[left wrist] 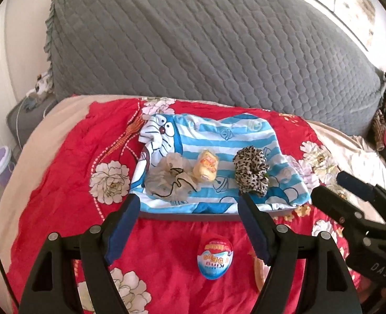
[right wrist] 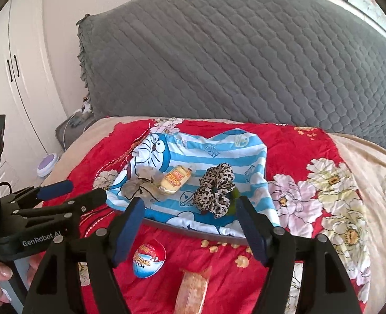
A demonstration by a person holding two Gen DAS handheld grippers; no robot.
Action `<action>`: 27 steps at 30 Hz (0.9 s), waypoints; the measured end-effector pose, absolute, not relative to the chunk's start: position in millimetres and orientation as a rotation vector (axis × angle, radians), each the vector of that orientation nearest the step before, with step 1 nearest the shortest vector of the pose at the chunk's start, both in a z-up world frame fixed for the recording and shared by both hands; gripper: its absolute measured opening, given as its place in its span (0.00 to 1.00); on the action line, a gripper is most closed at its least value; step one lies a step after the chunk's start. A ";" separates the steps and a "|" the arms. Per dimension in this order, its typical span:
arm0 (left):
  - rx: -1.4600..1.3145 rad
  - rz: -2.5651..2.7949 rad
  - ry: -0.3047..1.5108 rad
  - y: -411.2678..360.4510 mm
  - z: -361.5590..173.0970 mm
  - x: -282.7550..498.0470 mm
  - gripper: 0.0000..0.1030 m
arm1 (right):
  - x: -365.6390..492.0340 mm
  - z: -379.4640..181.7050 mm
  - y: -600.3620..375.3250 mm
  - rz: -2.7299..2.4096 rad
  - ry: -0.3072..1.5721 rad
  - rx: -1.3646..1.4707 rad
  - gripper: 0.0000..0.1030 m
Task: Organize objects
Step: 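Withdraw both open tools back from the tray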
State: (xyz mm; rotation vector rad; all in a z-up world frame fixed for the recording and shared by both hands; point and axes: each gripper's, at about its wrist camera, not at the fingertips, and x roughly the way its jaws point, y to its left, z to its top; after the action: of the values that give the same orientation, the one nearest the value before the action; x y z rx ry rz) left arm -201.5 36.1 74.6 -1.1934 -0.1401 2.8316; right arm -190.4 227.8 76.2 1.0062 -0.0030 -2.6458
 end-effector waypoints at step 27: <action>-1.108 2.856 -0.073 33.9 116.1 -133.9 0.77 | -109.6 129.4 232.8 -2.699 0.016 0.886 0.81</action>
State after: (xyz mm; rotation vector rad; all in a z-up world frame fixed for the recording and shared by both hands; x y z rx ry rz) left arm -133.9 33.9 116.1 -1.1085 -0.0731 2.8557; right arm -109.6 232.8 129.4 0.8861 0.0164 -2.6988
